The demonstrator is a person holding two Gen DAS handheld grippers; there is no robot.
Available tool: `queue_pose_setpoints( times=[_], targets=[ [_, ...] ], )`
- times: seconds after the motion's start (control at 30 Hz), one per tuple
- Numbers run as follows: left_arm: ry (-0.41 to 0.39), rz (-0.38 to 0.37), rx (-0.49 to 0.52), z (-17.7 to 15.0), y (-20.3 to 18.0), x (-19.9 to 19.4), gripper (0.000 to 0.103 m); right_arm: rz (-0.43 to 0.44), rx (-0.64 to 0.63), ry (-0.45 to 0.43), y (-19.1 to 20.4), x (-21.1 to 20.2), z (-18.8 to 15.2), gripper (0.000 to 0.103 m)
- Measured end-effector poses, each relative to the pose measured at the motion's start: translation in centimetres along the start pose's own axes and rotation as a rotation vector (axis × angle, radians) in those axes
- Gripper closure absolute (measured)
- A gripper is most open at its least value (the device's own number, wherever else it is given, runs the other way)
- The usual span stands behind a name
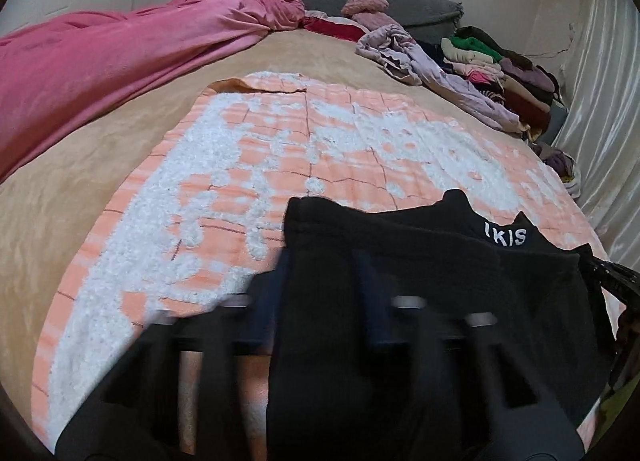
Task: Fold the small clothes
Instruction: 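Lay the hem near the collar and open both tools, then press the folded sweatshirt flat with both open tools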
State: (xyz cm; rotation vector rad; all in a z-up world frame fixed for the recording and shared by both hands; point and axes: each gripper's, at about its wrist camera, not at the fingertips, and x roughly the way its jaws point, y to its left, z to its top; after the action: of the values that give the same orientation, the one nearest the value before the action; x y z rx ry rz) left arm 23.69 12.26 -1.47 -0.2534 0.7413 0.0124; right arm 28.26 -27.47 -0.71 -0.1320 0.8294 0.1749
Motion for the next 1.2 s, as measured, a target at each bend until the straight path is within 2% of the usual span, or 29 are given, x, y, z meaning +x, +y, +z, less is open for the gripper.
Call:
queue_pose_setpoints(
  times=[0.07,0.2,0.3,0.4,0.53,0.73,1.0,1.07,1.2],
  targets=[
    [-0.017,-0.009,-0.013,0.0,0.3,-0.4,0.098,0.000,0.020,-0.021,-0.4,-0.5,0.0,0.093],
    [-0.092,-0.048,-0.041,0.7,0.7,-2.0,0.099,-0.005,0.055,-0.084,-1.6,-1.8,0.6,0.093],
    [-0.125,-0.039,-0.024,1.0,0.4,-2.5,0.099,0.021,0.103,-0.094,-2.6,-1.8,1.2,0.093],
    [-0.097,-0.017,-0.025,1.1,0.5,-1.6,0.099,0.011,0.116,-0.055,-3.0,-0.1,1.3,0.093],
    [-0.012,0.003,-0.053,0.6,1.4,0.5,0.097,-0.006,0.118,0.012,-3.0,2.0,0.6,0.092],
    [-0.005,0.014,-0.061,0.4,1.5,0.6,0.088,-0.023,0.116,0.022,-2.9,2.4,0.1,0.091],
    [-0.022,0.046,-0.040,0.4,1.1,-0.9,0.083,-0.059,0.129,0.006,-3.2,1.8,0.0,0.070],
    [-0.029,0.050,-0.034,0.3,1.0,-1.3,0.076,-0.067,0.134,-0.004,-3.2,1.2,0.0,0.066],
    [-0.040,0.050,-0.026,0.4,0.7,-2.1,0.071,-0.076,0.129,-0.027,-3.0,0.1,-0.2,0.059]
  ],
)
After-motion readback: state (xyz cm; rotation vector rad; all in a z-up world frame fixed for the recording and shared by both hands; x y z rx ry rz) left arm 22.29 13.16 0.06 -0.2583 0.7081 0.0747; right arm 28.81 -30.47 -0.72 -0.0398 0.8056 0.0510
